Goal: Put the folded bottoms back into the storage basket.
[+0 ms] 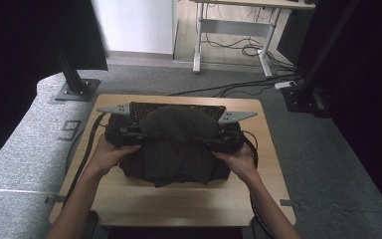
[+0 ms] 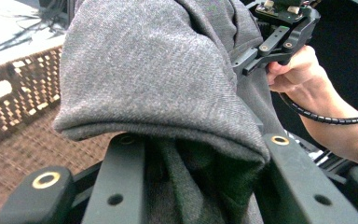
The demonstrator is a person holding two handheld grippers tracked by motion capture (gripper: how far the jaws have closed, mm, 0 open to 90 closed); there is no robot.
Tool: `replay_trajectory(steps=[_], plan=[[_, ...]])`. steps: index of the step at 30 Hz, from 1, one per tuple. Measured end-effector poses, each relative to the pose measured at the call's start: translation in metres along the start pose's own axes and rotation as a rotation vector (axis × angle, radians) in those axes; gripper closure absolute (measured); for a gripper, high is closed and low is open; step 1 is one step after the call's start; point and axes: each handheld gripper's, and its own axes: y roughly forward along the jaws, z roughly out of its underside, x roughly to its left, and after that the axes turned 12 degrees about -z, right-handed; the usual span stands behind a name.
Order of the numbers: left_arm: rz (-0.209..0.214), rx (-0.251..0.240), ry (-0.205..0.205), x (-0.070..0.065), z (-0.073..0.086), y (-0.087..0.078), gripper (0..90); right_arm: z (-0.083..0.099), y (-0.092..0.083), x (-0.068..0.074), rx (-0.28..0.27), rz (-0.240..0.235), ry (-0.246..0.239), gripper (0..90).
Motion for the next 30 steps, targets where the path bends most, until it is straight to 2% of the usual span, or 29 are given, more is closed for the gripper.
replay_trajectory(steps=[6, 11, 17, 20, 23, 30], plan=[[-0.029, -0.015, 0.025, 0.013, -0.019, 0.003, 64.8, -0.018, 0.003, -0.014, -0.014, 0.036, -0.02, 65.4], [-0.047, -0.029, 0.05, 0.026, -0.027, 0.009, 64.8, -0.027, 0.006, -0.029, -0.017, 0.067, -0.024, 65.5], [-0.081, -0.042, 0.071, 0.041, -0.033, 0.023, 64.9, -0.032, 0.012, -0.047, -0.017, 0.126, -0.028, 65.6], [-0.091, -0.043, 0.076, 0.051, -0.032, 0.032, 64.8, -0.032, 0.015, -0.058, -0.014, 0.149, -0.019, 65.7], [-0.084, -0.037, 0.077, 0.061, -0.029, 0.039, 64.8, -0.029, 0.02, -0.068, -0.01, 0.165, -0.01, 65.7], [-0.099, 0.003, 0.062, 0.081, -0.013, 0.055, 64.7, -0.012, 0.038, -0.088, 0.008, 0.187, 0.019, 65.7]])
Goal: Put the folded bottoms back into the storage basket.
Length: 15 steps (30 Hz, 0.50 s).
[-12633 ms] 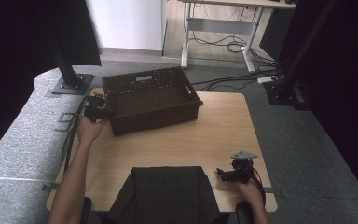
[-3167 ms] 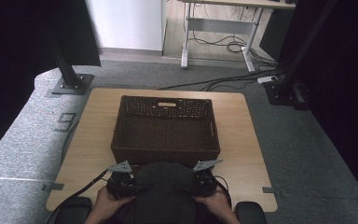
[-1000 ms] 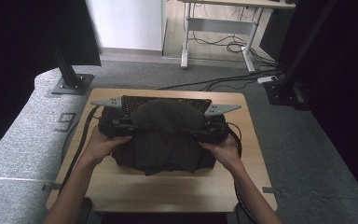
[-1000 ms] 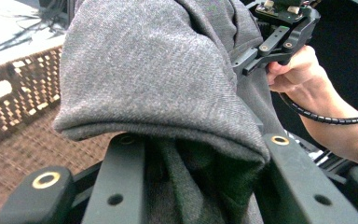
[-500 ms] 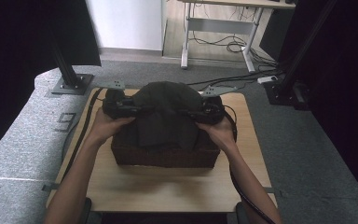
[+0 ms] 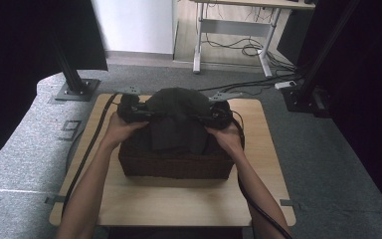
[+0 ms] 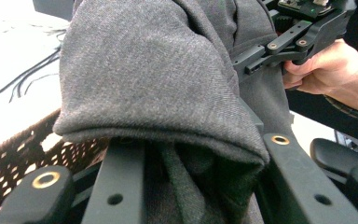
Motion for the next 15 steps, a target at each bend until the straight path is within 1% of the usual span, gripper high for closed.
replay_trajectory(steps=[4, 6, 8, 11, 15], plan=[[-0.01, 0.027, -0.021, 0.008, 0.014, 0.007, 64.8, 0.01, 0.012, -0.005, 0.019, 0.007, 0.02, 65.8], [-0.023, 0.049, -0.021, 0.011, 0.021, 0.009, 64.7, 0.015, 0.02, -0.006, 0.035, 0.009, 0.029, 65.8], [-0.035, 0.069, -0.024, 0.013, 0.026, 0.009, 64.8, 0.019, 0.026, -0.007, 0.052, 0.01, 0.037, 65.9], [-0.047, 0.092, -0.04, 0.016, 0.034, 0.008, 64.8, 0.023, 0.037, -0.007, 0.069, 0.003, 0.051, 66.1], [-0.073, 0.127, -0.042, 0.017, 0.042, 0.006, 64.9, 0.028, 0.049, -0.006, 0.102, 0.0, 0.062, 66.1]])
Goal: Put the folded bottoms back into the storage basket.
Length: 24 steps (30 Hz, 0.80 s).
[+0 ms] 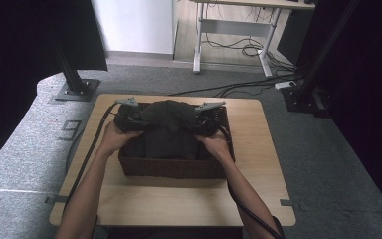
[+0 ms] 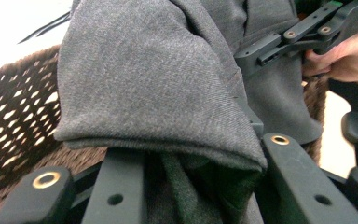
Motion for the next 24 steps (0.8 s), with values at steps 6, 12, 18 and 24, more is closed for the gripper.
replay_trajectory(steps=[6, 12, 18, 24], plan=[[-0.018, 0.041, 0.011, -0.006, 0.002, 0.011, 65.0, 0.005, 0.006, -0.002, 0.042, 0.016, 0.02, 66.2], [0.016, 0.068, 0.021, -0.021, -0.002, 0.039, 65.3, 0.018, -0.013, -0.015, 0.079, 0.054, 0.063, 66.4], [0.009, 0.128, 0.008, -0.022, -0.001, 0.048, 65.4, 0.024, -0.018, -0.02, 0.124, 0.056, 0.1, 66.0], [-0.087, 0.217, 0.019, -0.015, 0.007, 0.035, 65.7, 0.018, 0.008, -0.015, 0.159, 0.041, 0.101, 65.6]])
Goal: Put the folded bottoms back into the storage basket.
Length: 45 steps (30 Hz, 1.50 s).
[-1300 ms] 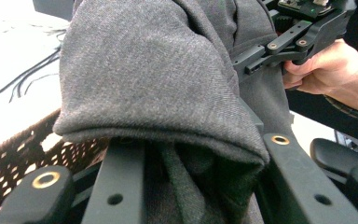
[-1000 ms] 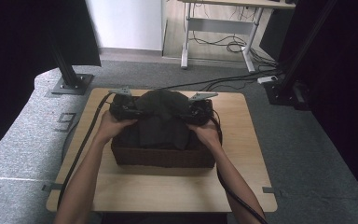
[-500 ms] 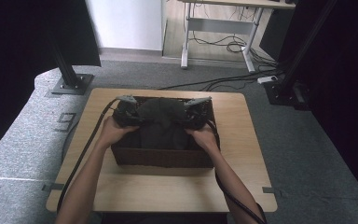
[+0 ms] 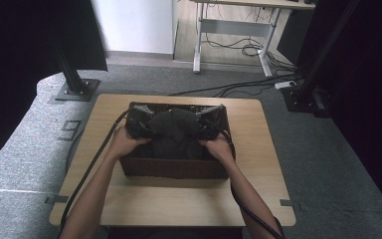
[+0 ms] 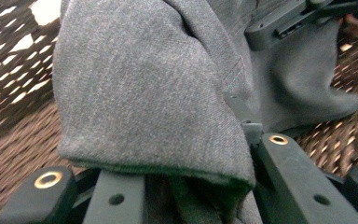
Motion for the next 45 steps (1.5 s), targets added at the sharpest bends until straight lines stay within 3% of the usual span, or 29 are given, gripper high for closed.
replay_trajectory(steps=[5, 9, 13, 16, 19, 21, 27, 32, 40, 45], plan=[[-0.082, 0.049, 0.015, -0.004, -0.001, 0.007, 65.4, -0.004, 0.015, 0.001, 0.045, 0.016, 0.003, 64.6], [-0.118, 0.073, 0.023, -0.011, -0.01, 0.023, 64.1, 0.001, 0.009, -0.009, 0.075, 0.058, 0.046, 60.4], [-0.155, 0.11, 0.005, -0.011, -0.013, 0.039, 61.6, 0.007, 0.002, -0.018, 0.08, 0.099, 0.098, 52.8], [-0.265, 0.141, -0.025, -0.009, -0.014, 0.043, 53.9, 0.006, 0.002, -0.021, 0.075, 0.169, 0.119, 41.4], [-0.376, 0.145, -0.035, -0.007, -0.016, 0.034, 43.6, 0.004, -0.002, -0.023, 0.062, 0.211, 0.121, 35.5], [-0.412, 0.131, -0.028, -0.006, -0.018, 0.025, 34.4, 0.003, -0.006, -0.024, 0.047, 0.23, 0.104, 31.5], [-0.438, 0.104, -0.021, -0.003, -0.015, 0.007, 23.5, 0.003, -0.023, -0.023, -0.019, 0.232, 0.071, 23.3], [-0.386, 0.074, -0.029, -0.004, -0.01, 0.001, 18.1, 0.006, -0.028, -0.02, -0.025, 0.189, 0.051, 18.0], [-0.345, 0.071, -0.004, -0.012, -0.008, -0.01, 6.4, 0.007, -0.039, -0.009, -0.025, 0.16, 0.004, 12.1], [-0.33, 0.054, -0.002, -0.014, -0.006, -0.018, 4.5, 0.008, -0.045, 0.0, -0.022, 0.161, -0.034, 7.2]])
